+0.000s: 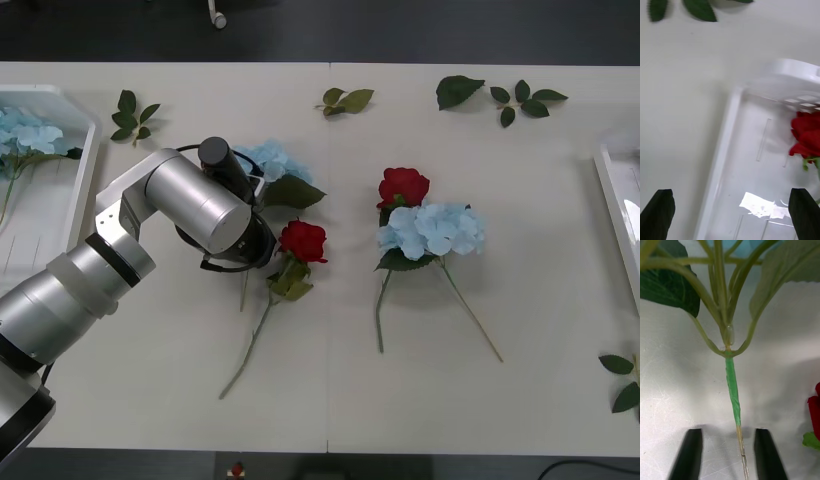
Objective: Put the red flowers into the right box and the blue flowers into the left box
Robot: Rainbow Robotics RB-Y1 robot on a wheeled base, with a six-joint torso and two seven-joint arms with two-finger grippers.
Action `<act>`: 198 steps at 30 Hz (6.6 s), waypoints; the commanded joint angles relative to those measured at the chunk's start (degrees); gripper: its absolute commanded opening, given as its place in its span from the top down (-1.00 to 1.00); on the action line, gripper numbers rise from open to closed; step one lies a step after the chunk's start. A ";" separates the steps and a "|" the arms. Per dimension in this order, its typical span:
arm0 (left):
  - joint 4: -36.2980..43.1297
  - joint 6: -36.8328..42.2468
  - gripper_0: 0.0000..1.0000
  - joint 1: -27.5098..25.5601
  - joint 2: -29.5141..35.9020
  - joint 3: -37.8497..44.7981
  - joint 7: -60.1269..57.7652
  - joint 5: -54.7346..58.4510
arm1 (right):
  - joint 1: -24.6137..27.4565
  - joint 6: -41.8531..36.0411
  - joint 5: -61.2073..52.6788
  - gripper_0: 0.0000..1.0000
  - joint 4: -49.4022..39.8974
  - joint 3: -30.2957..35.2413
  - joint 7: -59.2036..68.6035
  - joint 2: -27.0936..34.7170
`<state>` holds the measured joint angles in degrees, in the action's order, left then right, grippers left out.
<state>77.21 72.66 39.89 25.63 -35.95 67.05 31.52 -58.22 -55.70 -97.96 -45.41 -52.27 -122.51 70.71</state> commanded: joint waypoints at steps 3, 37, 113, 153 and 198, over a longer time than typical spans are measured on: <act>0.57 -0.41 1.00 -0.95 -1.02 0.62 0.37 0.03 | 2.32 -0.63 -5.40 -0.76 -13.12 1.29 5.70 6.81; 27.11 31.14 1.00 0.46 1.96 30.94 22.16 -1.02 | 14.27 5.78 20.35 -0.77 -63.13 1.29 46.83 7.07; -43.29 -8.41 -0.20 3.62 25.52 38.50 54.07 13.39 | 28.51 10.44 66.32 0.79 -53.11 -2.67 58.35 -17.01; -11.47 36.85 -1.00 3.71 33.87 56.07 64.18 31.06 | 19.99 7.28 -19.20 1.00 -42.65 27.39 0.78 -13.14; -17.71 16.81 -1.00 -0.16 12.16 25.14 82.02 97.51 | 14.01 5.78 -30.27 1.00 -31.14 33.99 -27.87 -48.74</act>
<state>56.63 91.28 39.28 38.48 -10.82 146.15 128.50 -42.21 -49.83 -127.57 -75.80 -17.81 -151.01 22.34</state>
